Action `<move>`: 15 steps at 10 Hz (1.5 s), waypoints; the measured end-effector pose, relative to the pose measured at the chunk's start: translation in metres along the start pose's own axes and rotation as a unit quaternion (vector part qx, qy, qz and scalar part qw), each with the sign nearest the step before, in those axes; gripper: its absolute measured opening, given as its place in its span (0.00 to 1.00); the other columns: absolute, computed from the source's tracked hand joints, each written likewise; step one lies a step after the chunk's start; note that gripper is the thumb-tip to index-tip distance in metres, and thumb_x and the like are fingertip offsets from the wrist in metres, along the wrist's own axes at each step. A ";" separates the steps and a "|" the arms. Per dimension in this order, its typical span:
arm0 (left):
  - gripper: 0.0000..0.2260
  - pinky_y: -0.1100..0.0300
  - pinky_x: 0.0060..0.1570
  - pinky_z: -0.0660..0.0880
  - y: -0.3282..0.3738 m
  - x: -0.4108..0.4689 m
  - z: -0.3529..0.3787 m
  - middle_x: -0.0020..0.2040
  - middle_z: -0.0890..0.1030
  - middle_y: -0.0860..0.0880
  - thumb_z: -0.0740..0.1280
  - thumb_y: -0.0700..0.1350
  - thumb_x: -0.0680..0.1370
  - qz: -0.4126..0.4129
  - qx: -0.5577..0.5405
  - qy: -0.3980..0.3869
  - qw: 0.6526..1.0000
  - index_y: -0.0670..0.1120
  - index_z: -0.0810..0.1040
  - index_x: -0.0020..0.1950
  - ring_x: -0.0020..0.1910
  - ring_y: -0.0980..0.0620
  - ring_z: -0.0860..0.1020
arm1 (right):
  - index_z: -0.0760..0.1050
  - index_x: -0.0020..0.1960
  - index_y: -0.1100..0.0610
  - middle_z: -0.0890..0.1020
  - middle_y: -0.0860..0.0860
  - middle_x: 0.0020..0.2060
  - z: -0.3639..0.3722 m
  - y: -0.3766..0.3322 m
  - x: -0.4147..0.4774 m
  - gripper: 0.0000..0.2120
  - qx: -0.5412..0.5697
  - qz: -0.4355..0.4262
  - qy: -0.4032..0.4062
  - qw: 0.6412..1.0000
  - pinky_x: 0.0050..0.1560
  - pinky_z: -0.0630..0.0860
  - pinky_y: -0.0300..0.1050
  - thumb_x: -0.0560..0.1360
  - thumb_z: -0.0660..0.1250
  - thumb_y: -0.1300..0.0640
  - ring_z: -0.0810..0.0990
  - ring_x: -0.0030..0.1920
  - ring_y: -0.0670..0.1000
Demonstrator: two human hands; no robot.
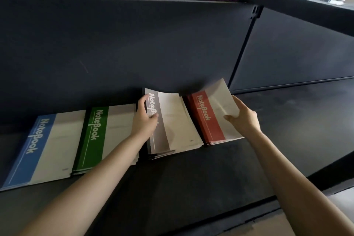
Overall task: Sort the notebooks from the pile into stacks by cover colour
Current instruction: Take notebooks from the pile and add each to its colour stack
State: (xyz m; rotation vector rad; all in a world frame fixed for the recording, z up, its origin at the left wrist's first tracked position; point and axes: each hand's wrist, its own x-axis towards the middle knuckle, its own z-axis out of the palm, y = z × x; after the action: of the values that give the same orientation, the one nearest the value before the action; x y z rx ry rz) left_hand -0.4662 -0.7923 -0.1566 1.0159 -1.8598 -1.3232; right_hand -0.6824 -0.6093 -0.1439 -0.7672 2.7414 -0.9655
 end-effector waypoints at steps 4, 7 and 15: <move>0.23 0.40 0.74 0.45 -0.014 0.005 0.027 0.75 0.63 0.50 0.54 0.36 0.80 0.125 0.390 -0.111 0.905 0.54 0.69 0.71 0.77 0.45 0.52 | 0.68 0.70 0.59 0.61 0.54 0.75 0.027 -0.005 0.002 0.20 -0.226 -0.060 -0.075 0.970 0.73 0.50 0.58 0.82 0.54 0.51 0.61 0.73 0.55; 0.27 0.45 0.73 0.37 -0.016 0.006 0.033 0.79 0.43 0.50 0.41 0.66 0.79 0.090 0.538 -0.171 0.820 0.61 0.45 0.78 0.77 0.43 0.40 | 0.52 0.78 0.51 0.51 0.55 0.78 0.049 0.000 -0.011 0.28 -0.230 -0.075 -0.050 0.969 0.76 0.44 0.53 0.81 0.46 0.42 0.48 0.77 0.54; 0.27 0.45 0.73 0.38 -0.015 0.009 0.035 0.79 0.41 0.50 0.41 0.66 0.79 0.086 0.540 -0.166 0.820 0.61 0.44 0.78 0.77 0.43 0.40 | 0.54 0.77 0.47 0.52 0.53 0.77 0.048 -0.003 -0.006 0.26 -0.236 -0.085 -0.060 0.966 0.76 0.45 0.53 0.80 0.47 0.41 0.48 0.77 0.53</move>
State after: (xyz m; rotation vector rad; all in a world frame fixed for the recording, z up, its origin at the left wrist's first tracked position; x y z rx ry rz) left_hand -0.4960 -0.7867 -0.1809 1.0945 -2.9870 -0.2164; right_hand -0.6622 -0.6349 -0.1799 -1.1025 2.8596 -0.2619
